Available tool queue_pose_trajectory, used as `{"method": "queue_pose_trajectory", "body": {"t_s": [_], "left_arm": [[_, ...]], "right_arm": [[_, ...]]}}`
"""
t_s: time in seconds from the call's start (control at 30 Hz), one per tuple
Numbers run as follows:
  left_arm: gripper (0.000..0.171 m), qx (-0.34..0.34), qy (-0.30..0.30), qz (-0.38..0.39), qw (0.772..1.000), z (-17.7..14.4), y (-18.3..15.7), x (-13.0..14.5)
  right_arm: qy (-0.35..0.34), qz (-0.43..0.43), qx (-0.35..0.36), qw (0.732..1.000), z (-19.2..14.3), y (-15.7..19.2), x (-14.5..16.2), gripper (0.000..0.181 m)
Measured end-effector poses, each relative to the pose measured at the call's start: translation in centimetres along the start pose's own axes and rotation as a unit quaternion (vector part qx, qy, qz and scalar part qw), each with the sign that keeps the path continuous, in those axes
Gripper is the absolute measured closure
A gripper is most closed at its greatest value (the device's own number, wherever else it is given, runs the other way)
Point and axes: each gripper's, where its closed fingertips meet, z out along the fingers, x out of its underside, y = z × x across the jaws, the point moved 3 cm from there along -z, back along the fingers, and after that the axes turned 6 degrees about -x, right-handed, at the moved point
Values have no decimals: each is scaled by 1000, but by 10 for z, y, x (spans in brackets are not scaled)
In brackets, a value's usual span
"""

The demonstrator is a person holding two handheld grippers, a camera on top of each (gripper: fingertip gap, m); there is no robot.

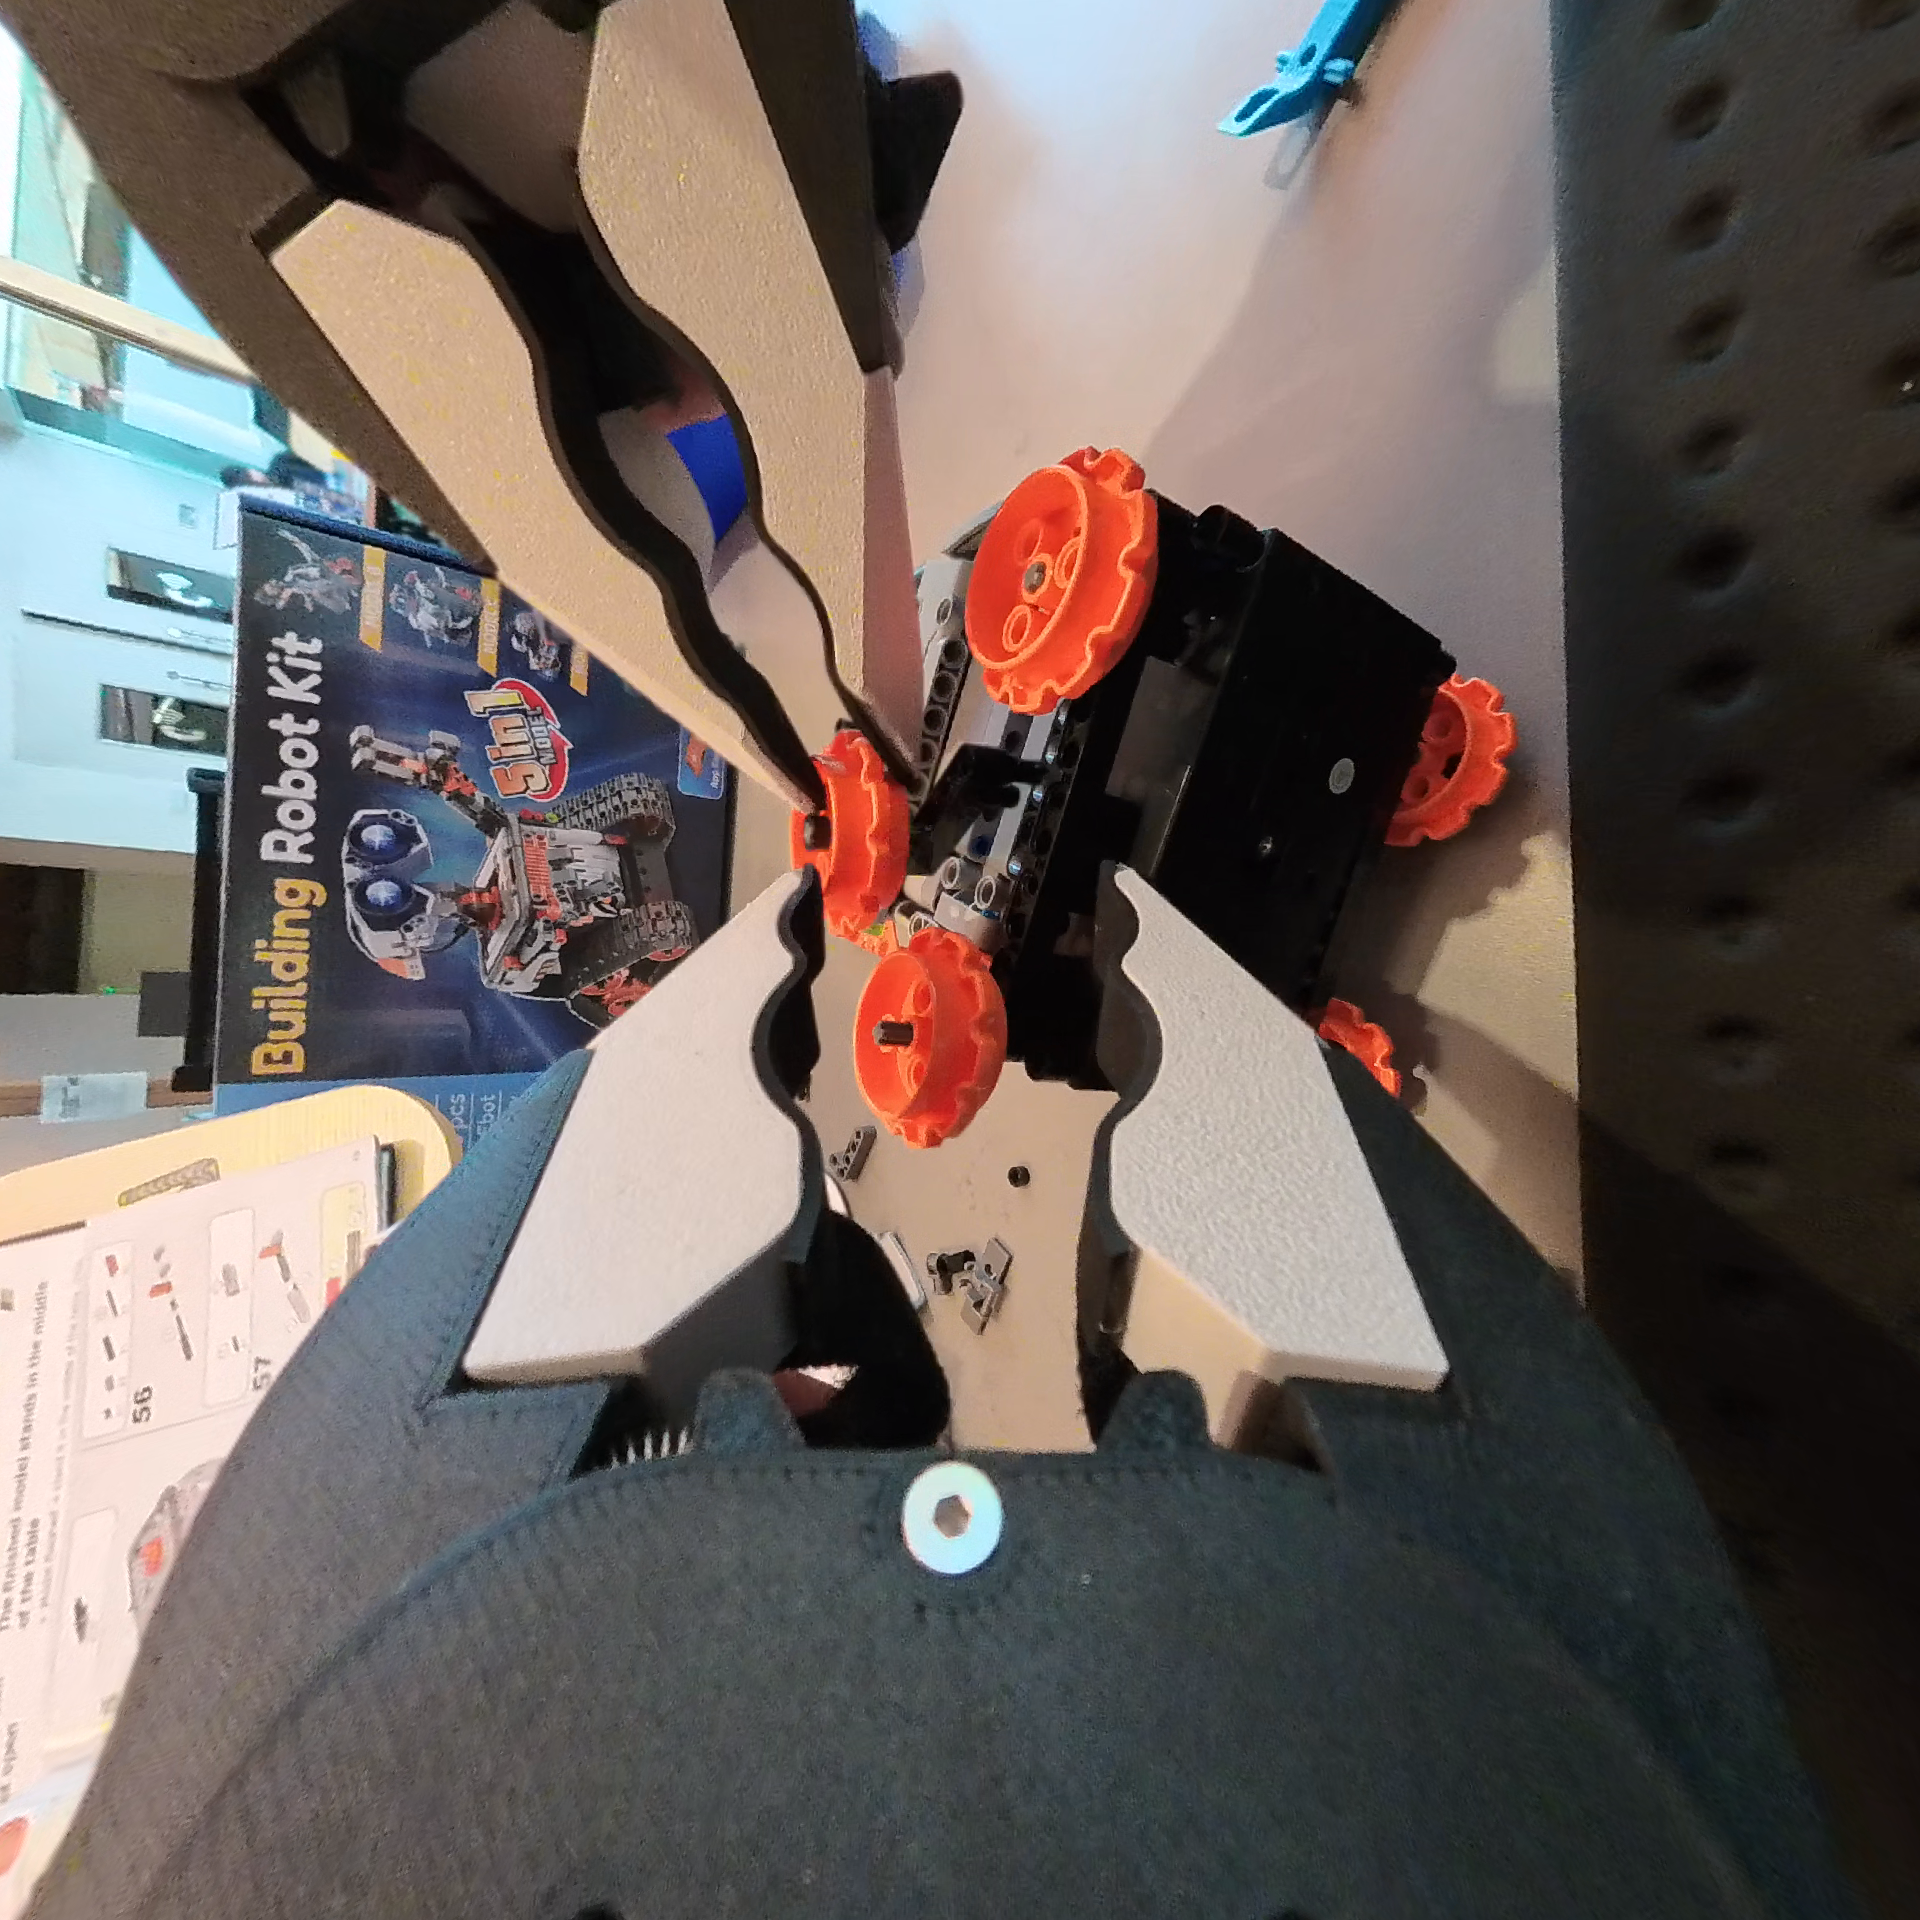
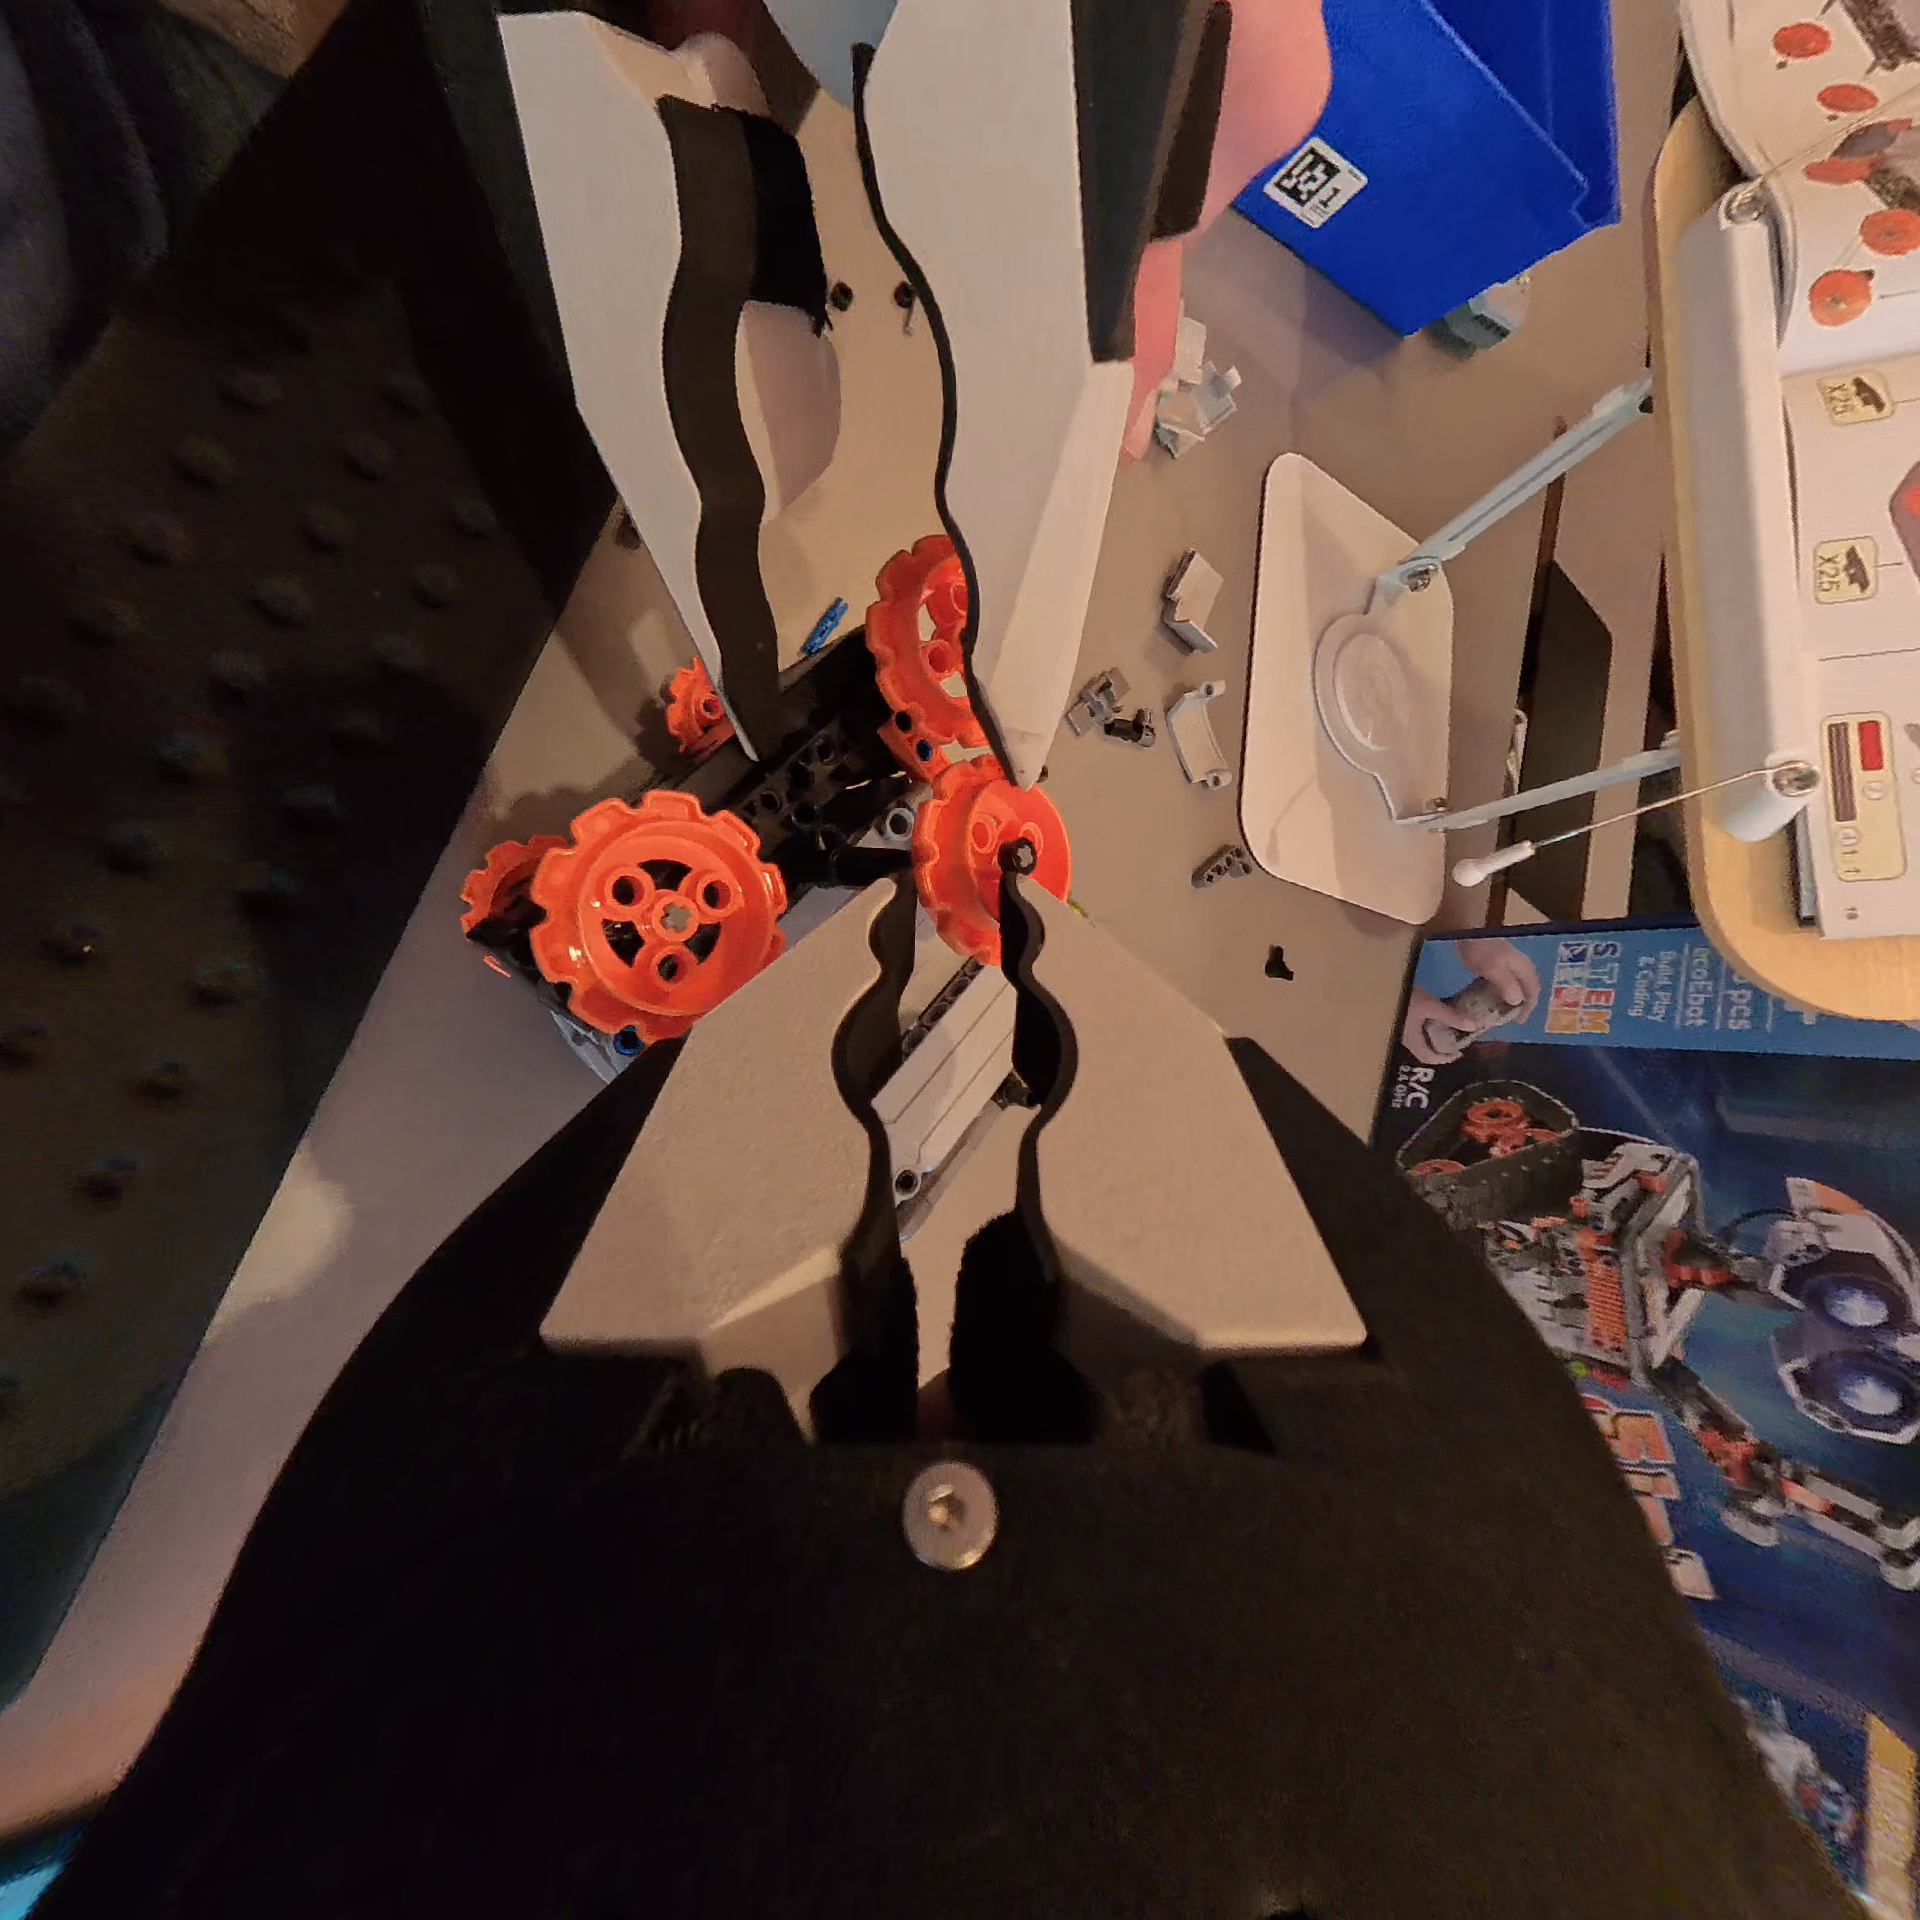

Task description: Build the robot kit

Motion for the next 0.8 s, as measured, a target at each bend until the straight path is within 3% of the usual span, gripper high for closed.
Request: {"method": "queue_pose_trajectory", "body": {"t_s": [0.17,0.3,0.4,0.63,0.8], "left_arm": [[124,-18,22,-1,1000,1,7,17],[133,-36,51,-5,998,7,20,44],[134,-33,36,-43,998,4,30,53],[143,-37,-56,-141,988,-5,45,33],[139,-102,-42,-151,982,10,52,26]], "right_arm": [[-23,51,5,998,1,-8,3,168],[-36,95,42,994,2,-22,2,168],[-29,125,78,989,6,-34,8,168],[-59,225,135,963,6,-57,17,168],[-118,269,135,946,-2,-60,8,168]]}}
